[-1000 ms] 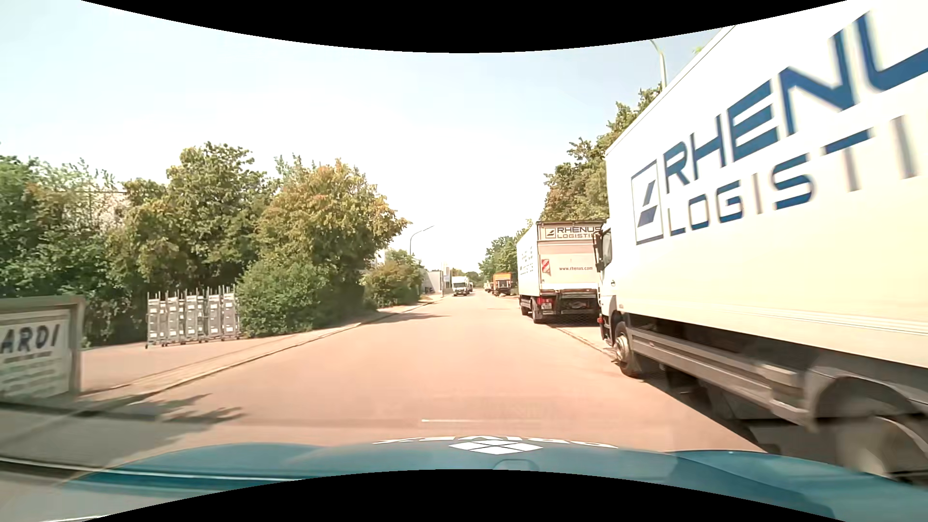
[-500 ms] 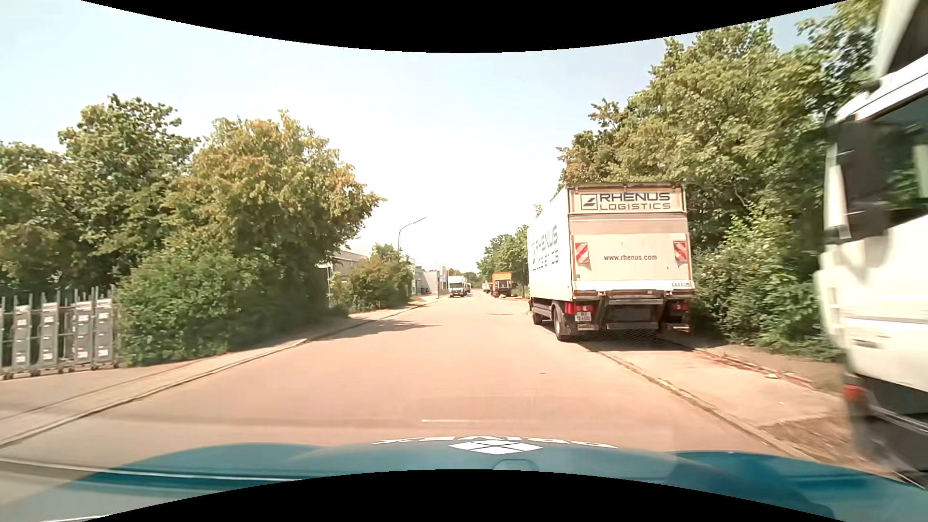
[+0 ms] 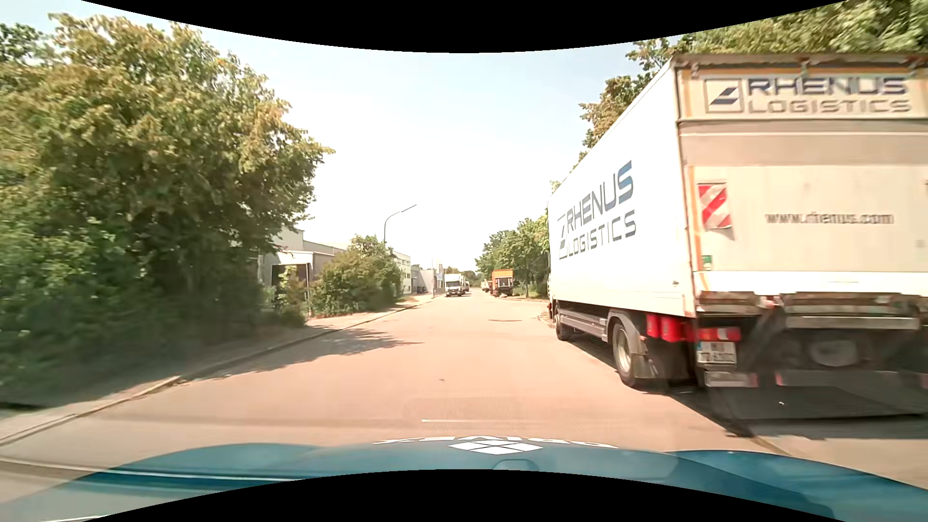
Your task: Follow the waypoints while adhering to traffic rules and regulations
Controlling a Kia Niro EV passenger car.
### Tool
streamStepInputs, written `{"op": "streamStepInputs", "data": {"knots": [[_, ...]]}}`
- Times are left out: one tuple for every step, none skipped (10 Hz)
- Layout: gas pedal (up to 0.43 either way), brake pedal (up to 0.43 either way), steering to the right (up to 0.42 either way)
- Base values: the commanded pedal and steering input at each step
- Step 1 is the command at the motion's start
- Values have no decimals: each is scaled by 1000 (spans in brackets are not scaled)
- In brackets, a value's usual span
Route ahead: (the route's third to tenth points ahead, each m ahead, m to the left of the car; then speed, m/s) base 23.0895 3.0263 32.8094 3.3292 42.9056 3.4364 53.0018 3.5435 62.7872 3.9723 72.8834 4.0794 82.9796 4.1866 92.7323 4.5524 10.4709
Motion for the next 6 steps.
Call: {"op": "streamStepInputs", "data": {"knots": [[0,262,0],[0,268,0],[0,268,0],[0,274,1],[0,274,1],[0,268,1]]}}
